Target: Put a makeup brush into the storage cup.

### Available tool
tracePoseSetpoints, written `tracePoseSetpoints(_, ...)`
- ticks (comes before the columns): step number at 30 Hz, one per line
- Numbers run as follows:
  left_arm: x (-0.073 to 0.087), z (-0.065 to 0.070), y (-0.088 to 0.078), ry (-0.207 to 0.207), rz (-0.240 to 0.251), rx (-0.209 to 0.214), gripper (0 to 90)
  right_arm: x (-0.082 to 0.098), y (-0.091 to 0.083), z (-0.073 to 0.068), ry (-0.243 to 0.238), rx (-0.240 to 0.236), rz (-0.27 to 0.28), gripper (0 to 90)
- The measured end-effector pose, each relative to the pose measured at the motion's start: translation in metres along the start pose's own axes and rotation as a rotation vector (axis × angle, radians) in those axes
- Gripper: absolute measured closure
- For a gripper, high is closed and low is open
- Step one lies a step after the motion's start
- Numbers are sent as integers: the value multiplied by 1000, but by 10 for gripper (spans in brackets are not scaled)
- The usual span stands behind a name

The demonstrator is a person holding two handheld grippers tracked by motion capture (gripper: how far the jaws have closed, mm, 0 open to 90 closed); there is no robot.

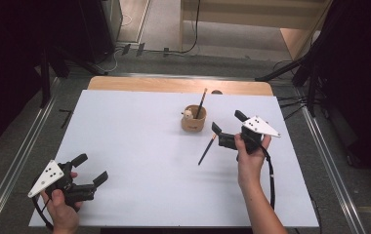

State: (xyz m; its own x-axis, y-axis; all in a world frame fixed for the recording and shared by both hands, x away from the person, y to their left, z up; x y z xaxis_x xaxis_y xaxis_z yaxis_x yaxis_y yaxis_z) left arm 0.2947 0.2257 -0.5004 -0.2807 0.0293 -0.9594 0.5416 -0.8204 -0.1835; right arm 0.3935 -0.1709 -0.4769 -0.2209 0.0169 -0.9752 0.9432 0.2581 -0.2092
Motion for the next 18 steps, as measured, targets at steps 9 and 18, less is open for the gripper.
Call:
tracePoseSetpoints(9, 1, 0, 0, 2, -4, 1, 0, 20, -27, 29, -2, 41, -20, 0)
tracePoseSetpoints(18, 1, 1, 2, 2, -9, 4, 0, 37, -47, 53, 6, 69, -20, 0)
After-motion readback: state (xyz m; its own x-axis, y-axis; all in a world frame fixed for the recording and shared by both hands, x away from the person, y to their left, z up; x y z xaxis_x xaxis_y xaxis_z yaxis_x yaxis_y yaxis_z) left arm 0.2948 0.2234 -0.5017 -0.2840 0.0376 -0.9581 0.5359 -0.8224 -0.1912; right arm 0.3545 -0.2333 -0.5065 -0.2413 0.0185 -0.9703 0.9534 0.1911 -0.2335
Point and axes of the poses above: each handheld gripper's, and its own axes: y roughly forward along the jaws, x roughly out of its underside, z roughly to its right, the point moved 10 cm from there along y, roughly forward along the jaws, and after that the axes turned 13 degrees about x, right-handed, at the moved point
